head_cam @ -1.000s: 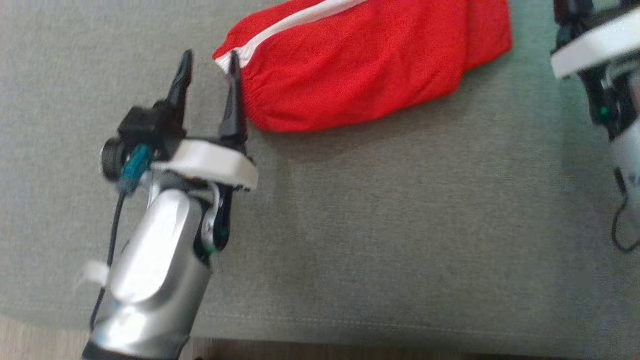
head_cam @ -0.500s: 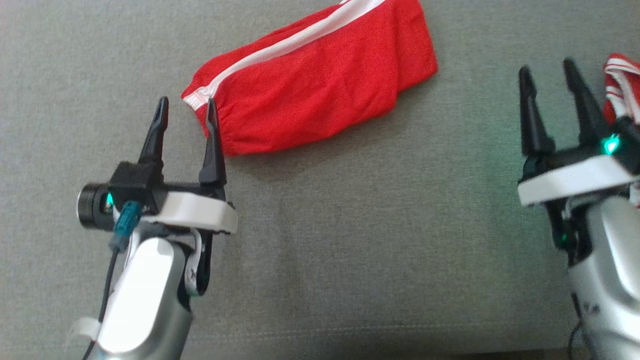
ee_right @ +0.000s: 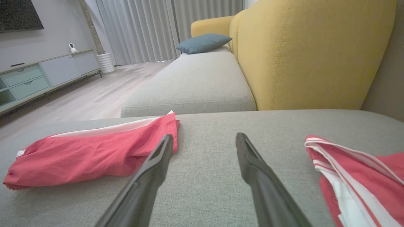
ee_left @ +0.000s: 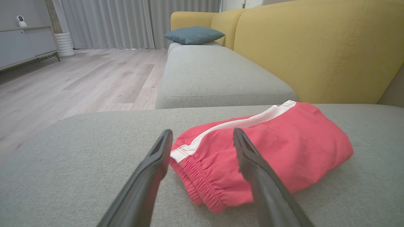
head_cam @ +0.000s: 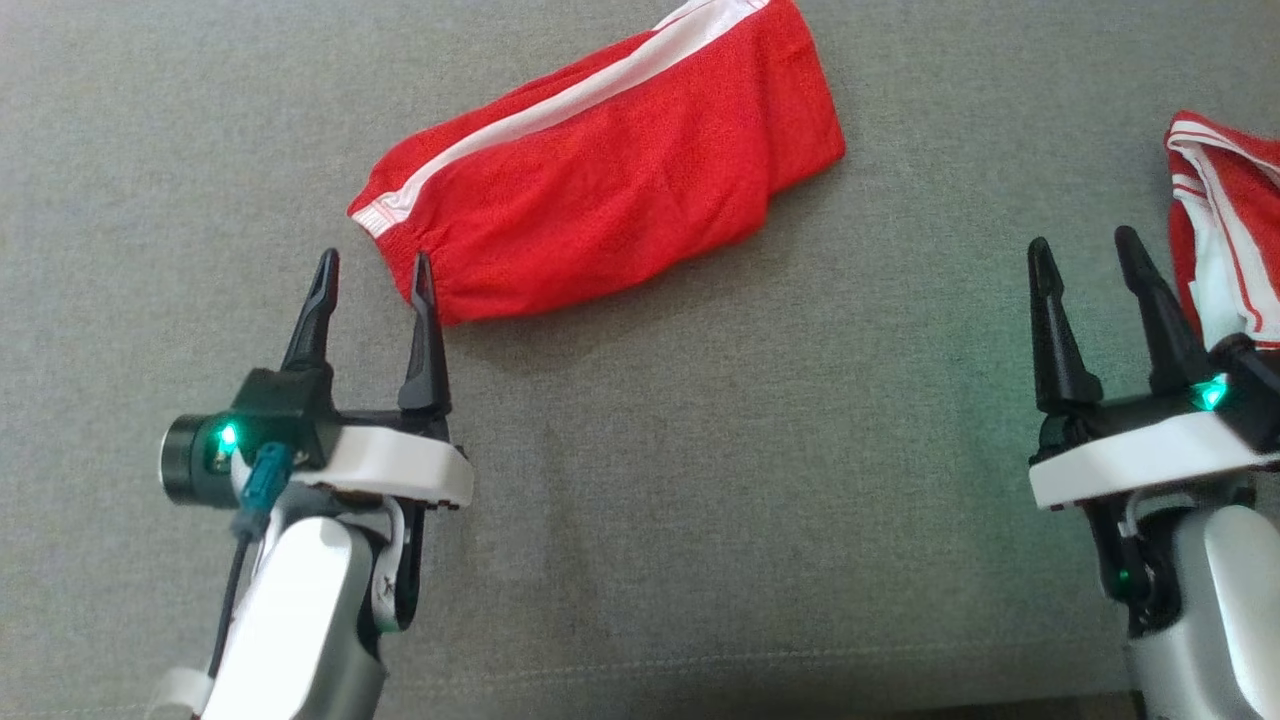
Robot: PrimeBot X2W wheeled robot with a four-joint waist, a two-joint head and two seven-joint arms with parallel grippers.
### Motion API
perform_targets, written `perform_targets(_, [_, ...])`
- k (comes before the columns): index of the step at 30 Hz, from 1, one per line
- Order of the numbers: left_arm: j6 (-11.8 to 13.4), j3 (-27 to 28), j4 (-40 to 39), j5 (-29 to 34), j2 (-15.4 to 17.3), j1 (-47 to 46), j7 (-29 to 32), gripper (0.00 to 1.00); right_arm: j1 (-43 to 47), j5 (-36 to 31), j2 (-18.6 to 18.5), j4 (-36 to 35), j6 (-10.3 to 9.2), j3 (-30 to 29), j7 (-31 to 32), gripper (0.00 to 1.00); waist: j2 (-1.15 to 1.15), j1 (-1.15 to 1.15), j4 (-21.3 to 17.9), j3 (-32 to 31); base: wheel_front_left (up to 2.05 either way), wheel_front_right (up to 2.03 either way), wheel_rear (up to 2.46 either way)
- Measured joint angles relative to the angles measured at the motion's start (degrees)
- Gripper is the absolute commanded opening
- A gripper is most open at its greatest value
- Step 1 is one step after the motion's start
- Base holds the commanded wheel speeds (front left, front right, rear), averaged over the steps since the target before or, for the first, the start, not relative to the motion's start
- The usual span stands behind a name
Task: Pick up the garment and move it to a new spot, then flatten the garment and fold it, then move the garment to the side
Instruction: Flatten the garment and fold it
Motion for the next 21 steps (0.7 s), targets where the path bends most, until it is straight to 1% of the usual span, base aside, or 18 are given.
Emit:
perform_targets(8, [0.2, 0.1, 0.1, 0.4, -0.1, 0.0, 0.0, 1.00, 0.6, -0.1, 0.5, -2.3, 0.00, -1.0, 1.3, 1.00, 0.00, 0.00, 0.1, 0.3, 0.00, 0.00, 0.00])
perform_targets(15, [0.2, 0.2, 0.0, 0.9, -0.3, -0.2, 0.0, 1.00, 0.5, -0.1, 0.5, -2.7, 0.00, -1.3, 2.6, 1.00, 0.00, 0.00, 0.7, 1.6, 0.00, 0.00, 0.00])
perform_targets(18, [0.2, 0.2, -0.3, 1.1, -0.7, -0.5, 0.0, 1.00, 0.0, -0.1, -0.1, -2.6, 0.00, -1.2, 3.4, 1.00, 0.00, 0.00, 1.2, 2.7, 0.00, 0.00, 0.00])
perform_targets(21, [0.1, 0.2, -1.0, 1.4, -1.0, -1.2, 0.0, 1.00, -3.3, 0.0, -1.6, -0.9, 0.00, 0.0, 5.5, 1.00, 0.00, 0.00, 1.9, 4.2, 0.00, 0.00, 0.00])
